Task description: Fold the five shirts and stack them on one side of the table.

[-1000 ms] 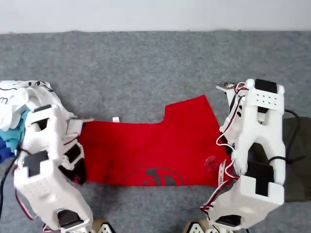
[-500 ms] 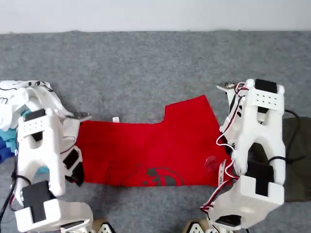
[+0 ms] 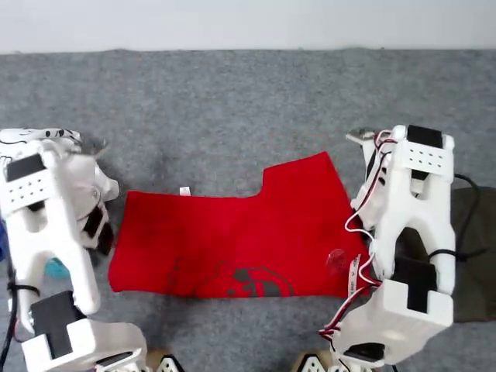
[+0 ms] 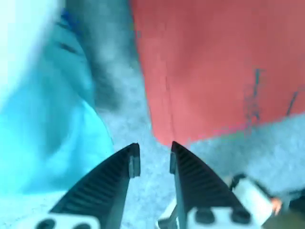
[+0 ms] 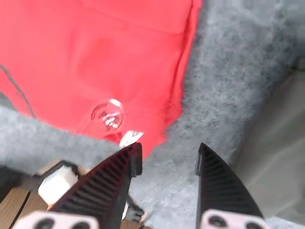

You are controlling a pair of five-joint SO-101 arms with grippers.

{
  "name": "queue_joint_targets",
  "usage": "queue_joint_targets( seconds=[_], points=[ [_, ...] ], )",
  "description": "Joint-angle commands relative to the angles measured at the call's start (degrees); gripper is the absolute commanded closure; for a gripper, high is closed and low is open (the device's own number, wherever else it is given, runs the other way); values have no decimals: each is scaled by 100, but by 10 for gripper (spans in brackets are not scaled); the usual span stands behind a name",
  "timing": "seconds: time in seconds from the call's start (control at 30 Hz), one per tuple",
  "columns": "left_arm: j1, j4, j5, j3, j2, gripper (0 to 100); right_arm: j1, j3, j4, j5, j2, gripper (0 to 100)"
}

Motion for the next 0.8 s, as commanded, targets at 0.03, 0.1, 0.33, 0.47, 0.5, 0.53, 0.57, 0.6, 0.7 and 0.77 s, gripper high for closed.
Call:
queue_joint_targets(
  seconds=[0.03, 0.1, 0.33, 0.47, 0.5, 0.53, 0.57, 0.6, 0.7, 0.77],
  points=[
    [747, 18, 1037, -866, -123, 885, -101, -914, -391, -211, -242, 808],
    [1213, -176, 1415, -1077, 44, 887, -154, -1231, -919, -668, -233, 809],
    [1925, -1020, 2374, -1226, 1714, 887, -787, -1380, -3037, -2180, 558, 806],
    [1925, -967, 2418, -1692, 2470, 888, -1095, -1785, -3670, -2426, 1446, 809],
    [1943, -967, 2418, -1789, 2629, 888, -1130, -2013, -3714, -2426, 1701, 809],
    [1960, -1002, 2418, -1851, 2752, 888, -1156, -2268, -3723, -2426, 1974, 809],
    [1969, -1011, 2418, -1886, 2892, 888, -1174, -2523, -3732, -2435, 2255, 809],
    [1987, -1020, 2418, -1921, 3024, 888, -1174, -2787, -3714, -2479, 2563, 809],
    [2022, -1108, 2418, -1982, 3349, 888, -1174, -3622, -3644, -2664, 3468, 809],
    [2031, -1257, 2418, -1982, 3481, 888, -1174, -4229, -3486, -2690, 3996, 809]
  ],
)
